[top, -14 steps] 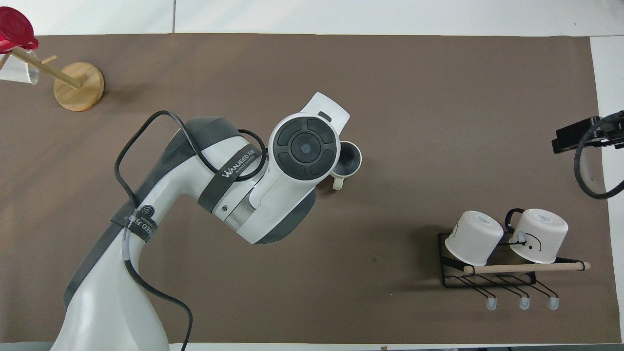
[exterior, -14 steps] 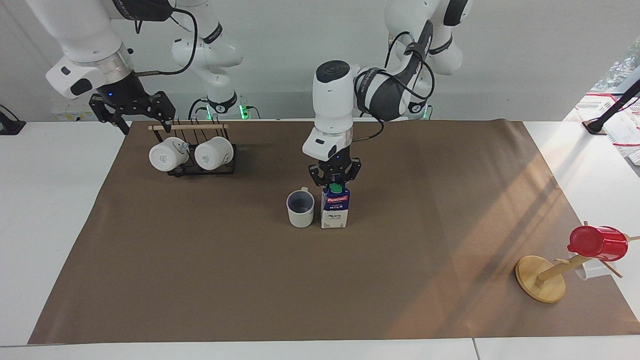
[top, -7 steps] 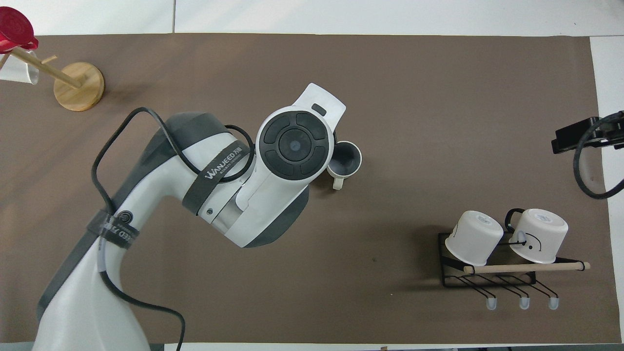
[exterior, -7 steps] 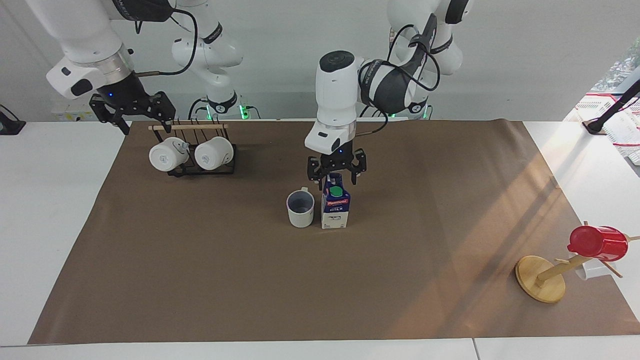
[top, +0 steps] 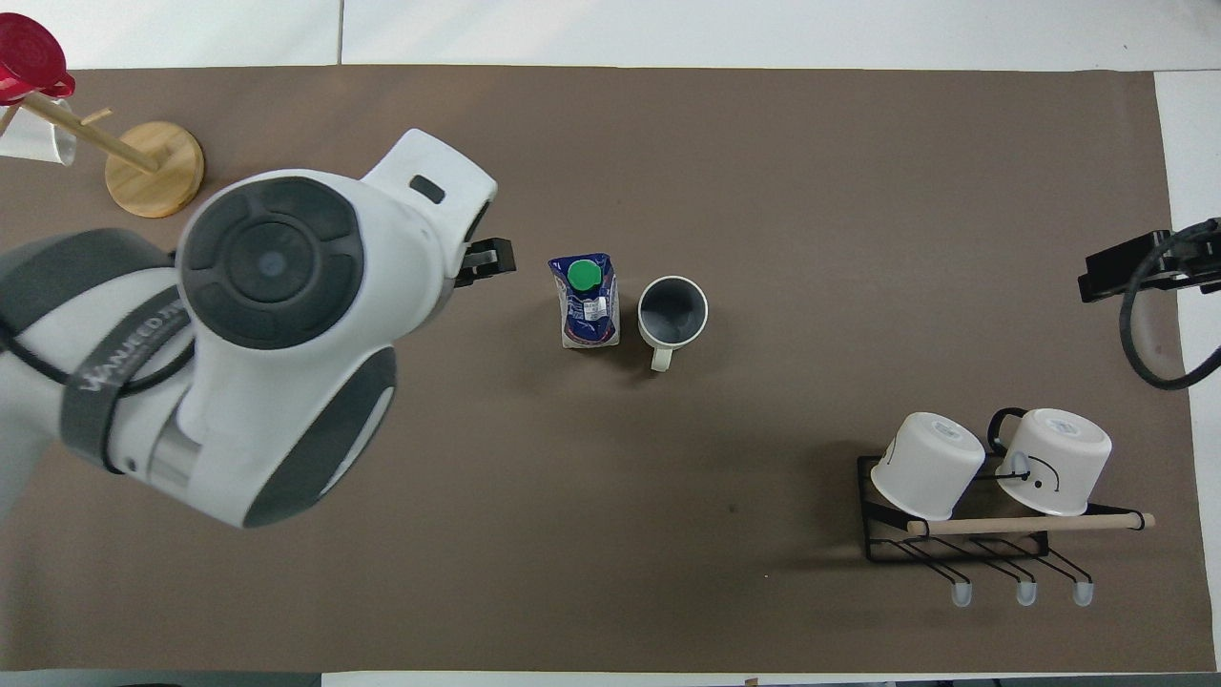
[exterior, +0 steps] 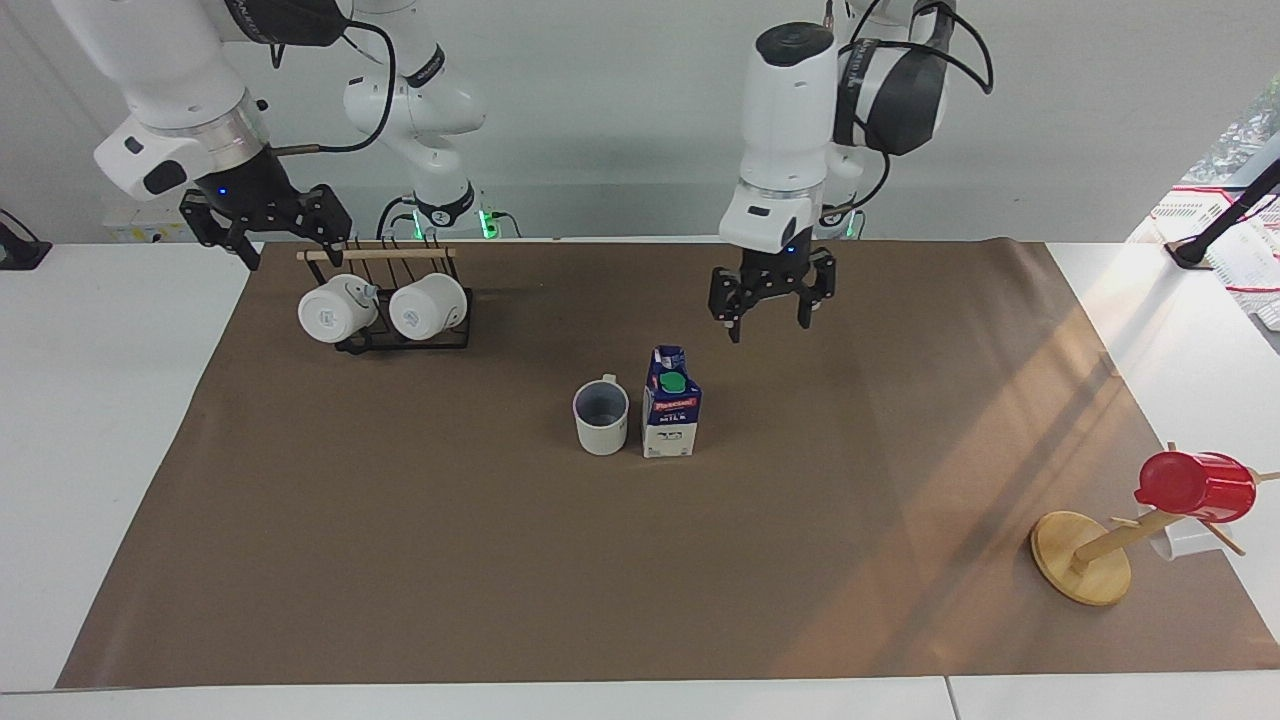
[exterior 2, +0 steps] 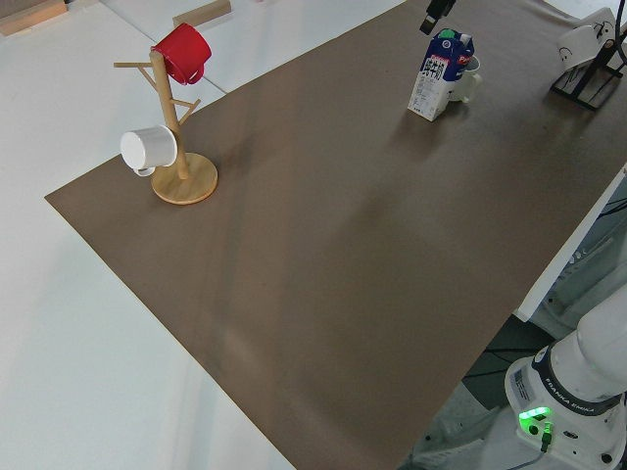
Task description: Place cup and milk on table
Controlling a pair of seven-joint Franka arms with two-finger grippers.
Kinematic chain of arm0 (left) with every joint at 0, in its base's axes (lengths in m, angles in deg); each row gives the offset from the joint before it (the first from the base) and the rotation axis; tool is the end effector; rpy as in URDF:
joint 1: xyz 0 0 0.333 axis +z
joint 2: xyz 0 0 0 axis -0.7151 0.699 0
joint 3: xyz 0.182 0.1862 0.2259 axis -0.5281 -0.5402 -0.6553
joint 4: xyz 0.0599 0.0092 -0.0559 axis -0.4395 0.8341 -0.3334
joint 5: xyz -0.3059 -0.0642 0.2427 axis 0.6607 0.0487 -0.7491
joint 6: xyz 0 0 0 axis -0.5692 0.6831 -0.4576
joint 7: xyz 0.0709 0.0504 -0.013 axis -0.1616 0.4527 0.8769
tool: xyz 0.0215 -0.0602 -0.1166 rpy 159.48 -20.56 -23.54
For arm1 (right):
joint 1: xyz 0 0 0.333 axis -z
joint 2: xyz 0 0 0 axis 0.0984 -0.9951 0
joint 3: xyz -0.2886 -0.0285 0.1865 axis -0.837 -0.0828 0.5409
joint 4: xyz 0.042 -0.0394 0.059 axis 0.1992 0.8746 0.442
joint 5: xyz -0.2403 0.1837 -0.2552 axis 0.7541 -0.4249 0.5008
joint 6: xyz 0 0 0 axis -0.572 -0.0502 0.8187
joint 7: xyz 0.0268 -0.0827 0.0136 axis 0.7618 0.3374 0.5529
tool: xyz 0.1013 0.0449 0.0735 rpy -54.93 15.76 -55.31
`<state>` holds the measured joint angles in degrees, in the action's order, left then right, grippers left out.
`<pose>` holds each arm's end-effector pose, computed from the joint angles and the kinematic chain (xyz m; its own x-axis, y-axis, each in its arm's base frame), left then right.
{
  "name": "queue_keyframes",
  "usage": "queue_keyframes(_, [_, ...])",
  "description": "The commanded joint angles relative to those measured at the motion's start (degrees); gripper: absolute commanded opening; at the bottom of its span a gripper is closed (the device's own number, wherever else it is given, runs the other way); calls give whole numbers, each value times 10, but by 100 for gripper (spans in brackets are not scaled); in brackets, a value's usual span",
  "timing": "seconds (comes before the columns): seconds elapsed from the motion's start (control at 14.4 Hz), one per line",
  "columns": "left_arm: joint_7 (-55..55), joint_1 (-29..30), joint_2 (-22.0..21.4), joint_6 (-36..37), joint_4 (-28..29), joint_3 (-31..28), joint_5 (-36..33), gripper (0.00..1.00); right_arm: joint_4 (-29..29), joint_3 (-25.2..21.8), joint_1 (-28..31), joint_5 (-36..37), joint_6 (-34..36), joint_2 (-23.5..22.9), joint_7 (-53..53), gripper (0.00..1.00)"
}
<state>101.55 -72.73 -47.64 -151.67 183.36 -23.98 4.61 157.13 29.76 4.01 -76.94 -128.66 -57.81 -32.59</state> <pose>0.5243 -0.2769 0.5616 0.9763 0.0833 0.1998 0.0927 -0.9950 -0.0381 0.5484 -0.0061 0.6446 0.9978 0.0420 -0.0521 0.0432 -0.9989 0.0202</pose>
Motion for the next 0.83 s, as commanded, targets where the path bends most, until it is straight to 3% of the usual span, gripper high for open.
queue_keyframes(0.0, [-113, 68, -41, 36, 30, 0, 39, 100, 5, 3, -3, 4, -4, 6, -8, 100])
queue_keyframes(0.21, [-215, 162, -44, 46, 0, -3, 81, 100, 12, 2, -4, 1, 0, 10, -8, 100])
queue_keyframes(0.42, [-312, 229, -38, 105, -51, -3, 96, 100, 10, 2, -4, -2, -2, 9, -7, 100])
queue_keyframes(0.76, [-353, 272, 7, 217, -157, -4, 102, 100, 10, 2, -4, -2, -4, 9, -5, 100])
